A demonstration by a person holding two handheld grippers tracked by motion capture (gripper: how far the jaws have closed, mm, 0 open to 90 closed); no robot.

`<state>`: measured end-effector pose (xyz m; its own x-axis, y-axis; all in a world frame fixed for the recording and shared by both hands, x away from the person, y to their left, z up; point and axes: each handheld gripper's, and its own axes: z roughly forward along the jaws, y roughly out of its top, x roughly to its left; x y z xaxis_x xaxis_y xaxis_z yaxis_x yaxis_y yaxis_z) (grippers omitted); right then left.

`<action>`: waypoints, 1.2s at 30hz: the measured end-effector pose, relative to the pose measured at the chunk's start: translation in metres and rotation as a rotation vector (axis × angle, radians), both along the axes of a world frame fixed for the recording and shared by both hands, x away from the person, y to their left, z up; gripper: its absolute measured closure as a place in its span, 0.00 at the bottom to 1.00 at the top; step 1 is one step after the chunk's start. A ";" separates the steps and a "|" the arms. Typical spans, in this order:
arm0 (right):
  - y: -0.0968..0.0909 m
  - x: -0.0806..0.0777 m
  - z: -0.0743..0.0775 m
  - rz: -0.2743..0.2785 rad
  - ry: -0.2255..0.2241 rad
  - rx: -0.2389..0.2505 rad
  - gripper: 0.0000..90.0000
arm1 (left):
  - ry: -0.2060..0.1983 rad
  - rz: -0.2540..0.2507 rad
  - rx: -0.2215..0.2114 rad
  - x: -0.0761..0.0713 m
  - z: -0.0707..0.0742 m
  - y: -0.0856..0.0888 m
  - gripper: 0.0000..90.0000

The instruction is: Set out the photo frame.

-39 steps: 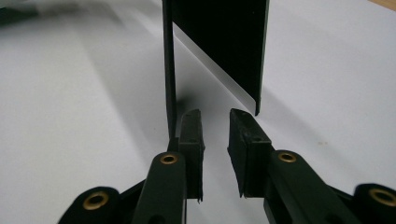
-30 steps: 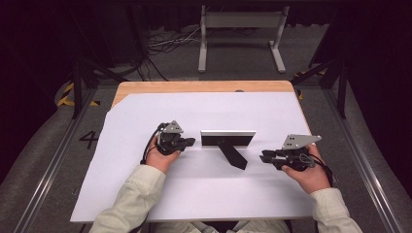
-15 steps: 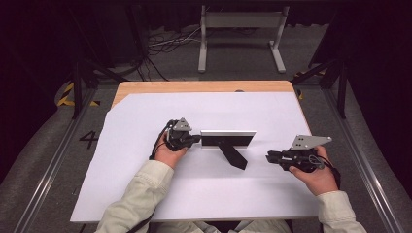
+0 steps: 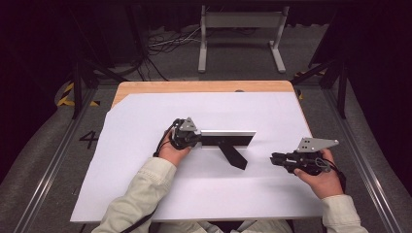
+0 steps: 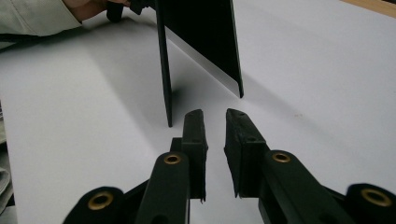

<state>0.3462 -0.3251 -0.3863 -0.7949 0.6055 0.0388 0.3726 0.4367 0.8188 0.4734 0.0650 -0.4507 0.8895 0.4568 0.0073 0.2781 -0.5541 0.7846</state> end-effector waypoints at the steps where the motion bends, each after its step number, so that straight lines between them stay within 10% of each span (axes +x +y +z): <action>1: -0.001 0.000 0.000 -0.001 -0.002 0.001 0.86 | -0.002 -0.010 0.010 0.000 0.000 -0.001 1.00; 36: -0.001 0.000 0.009 0.017 -0.020 0.032 0.85 | 0.047 -0.217 0.079 -0.021 0.006 0.004 1.00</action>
